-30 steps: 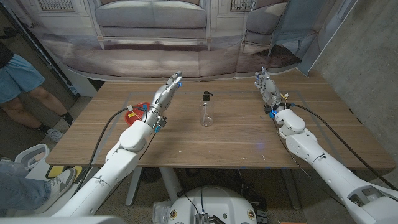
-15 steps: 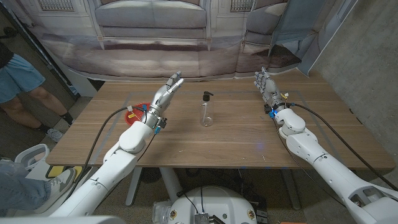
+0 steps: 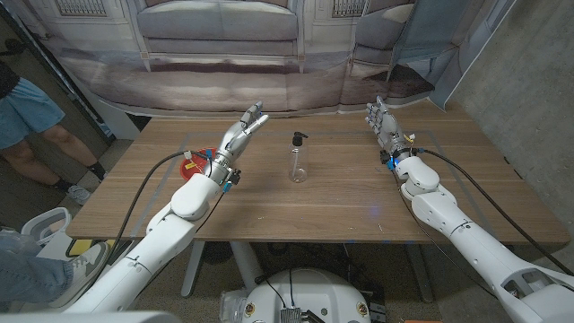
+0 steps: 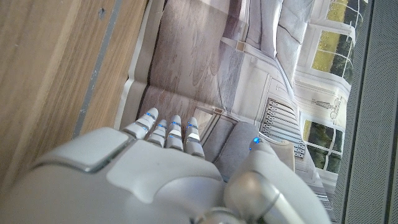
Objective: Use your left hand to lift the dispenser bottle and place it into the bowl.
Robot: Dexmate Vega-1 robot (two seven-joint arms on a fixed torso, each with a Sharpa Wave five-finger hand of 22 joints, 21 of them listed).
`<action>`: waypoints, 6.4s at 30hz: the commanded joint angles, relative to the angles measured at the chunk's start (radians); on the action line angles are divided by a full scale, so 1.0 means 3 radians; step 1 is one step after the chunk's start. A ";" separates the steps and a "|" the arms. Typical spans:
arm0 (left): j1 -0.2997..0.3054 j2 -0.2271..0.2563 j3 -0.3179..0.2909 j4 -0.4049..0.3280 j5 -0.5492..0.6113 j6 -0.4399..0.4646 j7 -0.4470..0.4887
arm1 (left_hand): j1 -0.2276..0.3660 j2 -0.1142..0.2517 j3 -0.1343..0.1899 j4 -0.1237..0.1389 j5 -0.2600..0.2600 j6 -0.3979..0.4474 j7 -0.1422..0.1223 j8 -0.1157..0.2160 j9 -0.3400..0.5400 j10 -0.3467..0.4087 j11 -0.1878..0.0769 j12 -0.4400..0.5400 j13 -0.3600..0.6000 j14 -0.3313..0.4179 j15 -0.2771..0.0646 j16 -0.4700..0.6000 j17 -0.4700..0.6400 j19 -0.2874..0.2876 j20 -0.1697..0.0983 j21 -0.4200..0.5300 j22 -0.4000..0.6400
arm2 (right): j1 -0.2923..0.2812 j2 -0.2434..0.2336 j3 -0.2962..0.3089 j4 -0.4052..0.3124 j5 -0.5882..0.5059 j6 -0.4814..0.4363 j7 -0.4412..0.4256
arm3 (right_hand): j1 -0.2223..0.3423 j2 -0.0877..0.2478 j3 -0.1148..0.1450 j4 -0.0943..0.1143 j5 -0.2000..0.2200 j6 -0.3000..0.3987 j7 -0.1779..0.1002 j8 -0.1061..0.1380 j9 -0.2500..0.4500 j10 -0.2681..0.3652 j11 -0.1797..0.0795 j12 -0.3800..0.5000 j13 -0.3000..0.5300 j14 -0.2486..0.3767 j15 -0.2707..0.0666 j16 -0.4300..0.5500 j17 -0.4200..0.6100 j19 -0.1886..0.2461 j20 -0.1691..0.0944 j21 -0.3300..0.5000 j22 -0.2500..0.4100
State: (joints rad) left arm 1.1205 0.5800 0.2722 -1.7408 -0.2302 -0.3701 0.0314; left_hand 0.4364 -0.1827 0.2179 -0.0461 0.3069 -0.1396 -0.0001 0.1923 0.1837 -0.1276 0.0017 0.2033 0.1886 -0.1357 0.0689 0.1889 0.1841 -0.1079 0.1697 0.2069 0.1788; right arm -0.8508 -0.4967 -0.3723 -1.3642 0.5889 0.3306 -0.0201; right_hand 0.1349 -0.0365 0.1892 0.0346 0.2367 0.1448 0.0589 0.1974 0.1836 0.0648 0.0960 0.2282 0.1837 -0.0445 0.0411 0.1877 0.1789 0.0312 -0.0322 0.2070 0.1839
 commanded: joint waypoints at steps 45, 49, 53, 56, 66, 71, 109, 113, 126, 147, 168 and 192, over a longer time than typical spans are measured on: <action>0.0006 0.0131 0.0287 -0.0371 0.0730 0.0403 0.0522 | 0.0065 -0.0027 -0.0232 -0.0119 0.0007 -0.0041 -0.0068 0.0013 0.0018 -0.0037 -0.0004 0.0006 0.0016 -0.0017 0.0024 0.0005 0.0008 0.0029 0.0140 0.0005 0.0014 | -0.0059 -0.0052 0.0069 -0.0036 0.0025 0.0041 0.0002 | 0.0031 0.0027 0.0002 -0.0037 -0.0018 0.0023 -0.0028 -0.0005 0.0010 0.0036 -0.0003 -0.0027 0.0006 0.0027 -0.0002 0.0002 0.0013 0.0040 -0.0046 -0.0009 0.0005; 0.0016 0.0125 0.0296 -0.0386 0.0828 0.0440 0.0606 | 0.0071 -0.0027 -0.0249 -0.0128 0.0007 -0.0043 -0.0069 0.0013 0.0018 -0.0030 -0.0004 0.0010 0.0016 -0.0015 0.0021 0.0006 0.0008 0.0029 0.0140 0.0003 0.0014 | -0.0053 -0.0059 0.0065 -0.0034 0.0021 0.0030 0.0008 | 0.0030 0.0027 0.0000 -0.0039 -0.0019 0.0025 -0.0021 -0.0004 0.0010 0.0036 -0.0006 -0.0028 0.0006 0.0029 -0.0003 0.0002 0.0014 0.0042 -0.0047 -0.0008 0.0005; 0.0025 0.0132 0.0302 -0.0421 0.0931 0.0532 0.0680 | 0.0073 -0.0026 -0.0261 -0.0133 0.0007 -0.0043 -0.0069 0.0014 0.0018 -0.0029 -0.0004 0.0011 0.0017 -0.0017 0.0024 0.0006 0.0008 0.0030 0.0140 0.0002 0.0014 | -0.0045 -0.0049 0.0065 -0.0032 0.0029 0.0017 -0.0001 | 0.0029 0.0027 -0.0002 -0.0040 -0.0020 0.0023 -0.0022 -0.0005 0.0010 0.0037 -0.0006 -0.0028 0.0006 0.0031 -0.0003 0.0003 0.0014 0.0041 -0.0045 -0.0009 0.0005; 0.0020 0.0117 0.0309 -0.0404 0.0940 0.0559 0.0703 | 0.0076 -0.0025 -0.0272 -0.0139 0.0007 -0.0048 -0.0084 0.0013 0.0019 -0.0030 -0.0003 0.0011 0.0017 -0.0017 0.0023 0.0006 0.0008 0.0030 0.0140 0.0001 0.0015 | -0.0038 -0.0051 0.0062 -0.0026 0.0021 0.0028 0.0009 | 0.0028 0.0027 -0.0002 -0.0040 -0.0021 0.0025 -0.0022 -0.0005 0.0010 0.0040 -0.0004 -0.0028 0.0006 0.0033 -0.0002 0.0003 0.0014 0.0043 -0.0045 -0.0008 0.0005; 0.0000 0.0088 0.0333 -0.0378 0.0982 0.0665 0.0733 | 0.0088 -0.0019 -0.0307 -0.0157 0.0010 -0.0066 -0.0081 0.0008 0.0019 -0.0029 -0.0018 0.0013 0.0018 -0.0011 0.0017 0.0009 0.0009 0.0031 0.0140 -0.0001 0.0015 | -0.0020 -0.0027 0.0058 0.0022 0.0026 0.0068 0.0033 | 0.0030 0.0030 -0.0004 -0.0045 -0.0022 0.0031 -0.0025 -0.0003 0.0010 0.0048 -0.0016 -0.0026 0.0006 0.0039 -0.0016 0.0004 0.0014 0.0055 -0.0048 -0.0004 0.0005; -0.0006 0.0093 0.0358 -0.0402 0.1077 0.0741 0.0763 | 0.0095 -0.0015 -0.0322 -0.0166 0.0012 -0.0077 -0.0080 0.0006 0.0020 -0.0029 -0.0014 0.0014 0.0018 -0.0004 0.0026 0.0011 0.0009 0.0034 0.0140 -0.0001 0.0016 | -0.0029 -0.0023 0.0059 0.0006 0.0030 0.0046 0.0007 | 0.0031 0.0031 -0.0005 -0.0047 -0.0023 0.0033 -0.0029 -0.0003 0.0010 0.0051 -0.0013 -0.0026 0.0006 0.0041 -0.0015 0.0003 0.0013 0.0055 -0.0048 -0.0005 0.0005; -0.0109 -0.0005 0.0538 -0.0305 0.1212 0.0907 0.0684 | 0.0147 0.0009 -0.0409 -0.0215 0.0031 -0.0071 -0.0090 0.0020 0.0024 -0.0027 -0.0022 0.0018 0.0020 -0.0010 0.0019 0.0008 0.0009 0.0036 0.0140 -0.0007 0.0018 | 0.0023 0.0040 0.0033 0.0137 0.0055 0.0096 0.0067 | 0.0027 0.0036 -0.0019 -0.0060 -0.0027 0.0035 -0.0034 -0.0006 0.0010 0.0065 -0.0018 -0.0029 0.0006 0.0060 -0.0013 0.0004 0.0013 0.0066 -0.0045 -0.0005 0.0005; -0.0135 -0.0019 0.0543 -0.0283 0.1221 0.0927 0.0676 | 0.0150 0.0011 -0.0413 -0.0217 0.0033 -0.0069 -0.0090 0.0021 0.0024 -0.0032 -0.0020 0.0016 0.0020 -0.0011 0.0023 0.0007 0.0009 0.0037 0.0140 -0.0007 0.0018 | 0.0037 0.0050 0.0028 0.0175 0.0056 0.0110 0.0081 | 0.0026 0.0037 -0.0020 -0.0061 -0.0028 0.0034 -0.0035 -0.0006 0.0010 0.0067 -0.0012 -0.0029 0.0006 0.0061 -0.0013 0.0004 0.0014 0.0065 -0.0044 -0.0006 0.0005; -0.0270 -0.0082 0.0596 -0.0203 0.1273 0.1050 0.0600 | 0.0176 0.0024 -0.0434 -0.0233 0.0044 -0.0066 -0.0091 0.0024 0.0024 -0.0027 -0.0037 0.0019 0.0020 -0.0009 0.0021 0.0008 0.0009 0.0036 0.0140 -0.0009 0.0019 | 0.0085 0.0089 0.0019 0.0289 0.0070 0.0164 0.0132 | 0.0021 0.0037 -0.0026 -0.0062 -0.0029 0.0034 -0.0041 -0.0007 0.0010 0.0065 -0.0012 -0.0032 0.0006 0.0070 -0.0013 0.0006 0.0015 0.0066 -0.0039 -0.0007 0.0006; -0.0325 -0.0130 0.0659 -0.0131 0.1331 0.1083 0.0536 | 0.0228 0.0044 -0.0460 -0.0257 0.0064 -0.0076 -0.0096 0.0023 0.0026 -0.0040 -0.0048 0.0016 0.0021 -0.0025 0.0024 0.0003 0.0008 0.0029 0.0140 -0.0013 0.0020 | 0.0051 0.0100 0.0024 0.0259 0.0053 0.0189 0.0073 | 0.0017 0.0040 -0.0033 -0.0067 -0.0030 0.0037 -0.0042 -0.0007 0.0011 0.0070 -0.0017 -0.0034 0.0006 0.0082 -0.0012 0.0007 0.0016 0.0066 -0.0030 -0.0008 0.0006; -0.0287 -0.0144 0.0690 -0.0211 0.1471 0.1292 0.0571 | 0.0271 0.0059 -0.0483 -0.0274 0.0082 -0.0060 -0.0089 0.0030 0.0026 -0.0039 -0.0048 0.0019 0.0021 -0.0028 0.0031 0.0004 0.0008 0.0014 0.0141 -0.0019 0.0020 | 0.0068 0.0127 0.0006 0.0318 0.0061 0.0195 0.0098 | 0.0014 0.0043 -0.0039 -0.0072 -0.0031 0.0045 -0.0046 -0.0005 0.0011 0.0075 -0.0017 -0.0035 0.0007 0.0082 -0.0013 0.0004 0.0016 0.0065 -0.0027 -0.0010 0.0006; -0.0417 -0.0221 0.0751 -0.0122 0.1535 0.1422 0.0502 | 0.0316 0.0078 -0.0510 -0.0286 0.0104 -0.0023 -0.0093 0.0041 0.0025 -0.0017 -0.0048 0.0028 0.0022 -0.0013 0.0036 0.0010 0.0009 0.0016 0.0140 -0.0017 0.0022 | 0.0148 0.0148 0.0009 0.0490 0.0091 0.0247 0.0195 | 0.0012 0.0048 -0.0045 -0.0078 -0.0032 0.0043 -0.0045 -0.0007 0.0011 0.0106 -0.0011 -0.0027 0.0007 0.0088 -0.0011 0.0003 0.0016 0.0067 -0.0024 -0.0010 0.0006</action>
State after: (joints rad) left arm 1.0149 0.5253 0.4864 -1.7905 0.2161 0.0314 0.1968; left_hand 0.5192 -0.1602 0.0702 -0.1301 0.3299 -0.1495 -0.0286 0.2002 0.1882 -0.1348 -0.0094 0.2073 0.1931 -0.1355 0.0746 0.1889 0.1835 -0.0990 0.2072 0.2030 0.1840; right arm -0.8182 -0.4563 -0.3711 -1.2445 0.6110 0.3978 0.0258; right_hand 0.1388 -0.0326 0.1752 0.0127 0.2318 0.1537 0.0500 0.1974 0.1835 0.0912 0.0947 0.2206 0.1834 -0.0250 0.0322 0.1878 0.1789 0.0420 -0.0357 0.2071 0.1834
